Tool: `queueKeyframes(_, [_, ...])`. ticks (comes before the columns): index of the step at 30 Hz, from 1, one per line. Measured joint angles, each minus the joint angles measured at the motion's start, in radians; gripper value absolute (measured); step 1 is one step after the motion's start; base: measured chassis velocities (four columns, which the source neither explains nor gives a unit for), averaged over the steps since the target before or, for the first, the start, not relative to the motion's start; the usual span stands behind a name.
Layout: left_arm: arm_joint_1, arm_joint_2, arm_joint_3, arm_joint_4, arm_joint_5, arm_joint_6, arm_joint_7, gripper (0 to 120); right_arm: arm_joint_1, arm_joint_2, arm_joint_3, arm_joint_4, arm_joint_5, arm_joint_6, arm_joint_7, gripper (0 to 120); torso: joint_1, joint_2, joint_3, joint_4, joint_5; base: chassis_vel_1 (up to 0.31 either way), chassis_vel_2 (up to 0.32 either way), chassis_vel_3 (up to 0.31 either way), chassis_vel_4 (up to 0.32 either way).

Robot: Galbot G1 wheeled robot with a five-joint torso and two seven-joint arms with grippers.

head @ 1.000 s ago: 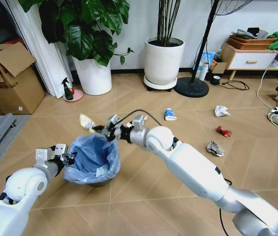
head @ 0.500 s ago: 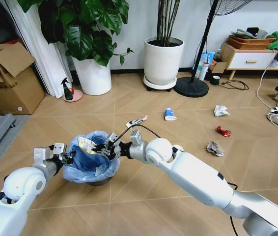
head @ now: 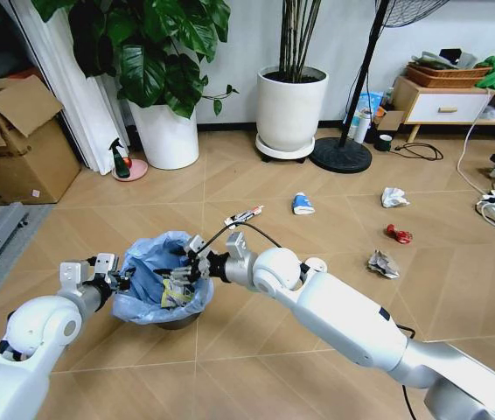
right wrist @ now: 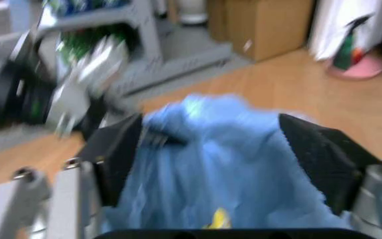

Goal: Pick up the trash bin and place the garbage on the floor into it.

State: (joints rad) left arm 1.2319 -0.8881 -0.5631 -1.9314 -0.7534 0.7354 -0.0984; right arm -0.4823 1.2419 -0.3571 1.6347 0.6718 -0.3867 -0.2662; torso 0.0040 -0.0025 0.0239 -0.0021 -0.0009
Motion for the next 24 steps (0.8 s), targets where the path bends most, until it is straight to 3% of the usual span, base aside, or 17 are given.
queueKeyframes(5, [0.004,-0.013,-0.006,0.000,0.007,0.000,0.003,0,-0.026,-0.011,0.091,0.053,0.007,0.000,0.083,98,0.000,0.000,0.000,0.0001,0.0001,0.000,0.000,0.000,0.000])
queueKeyframes(12, [0.004,-0.028,-0.007,0.000,0.022,0.000,0.012,0,-0.101,-0.099,0.232,0.119,-0.015,0.003,0.136,100,0.000,0.000,0.000,-0.0002,0.0002,0.000,0.000,0.000,0.000])
queueKeyframes(16, [0.005,-0.037,-0.004,0.000,0.037,0.000,0.022,0,-0.242,-0.195,0.391,0.179,-0.057,0.009,0.148,100,0.000,0.000,0.000,-0.0005,0.0003,0.000,0.000,0.000,0.000])
queueKeyframes(24, [0.000,-0.059,-0.002,0.007,0.057,0.000,0.030,0,-0.477,-0.247,0.593,0.240,-0.122,0.054,0.147,100,0.000,0.000,0.000,-0.0002,0.0005,0.000,0.000,0.000,0.000])
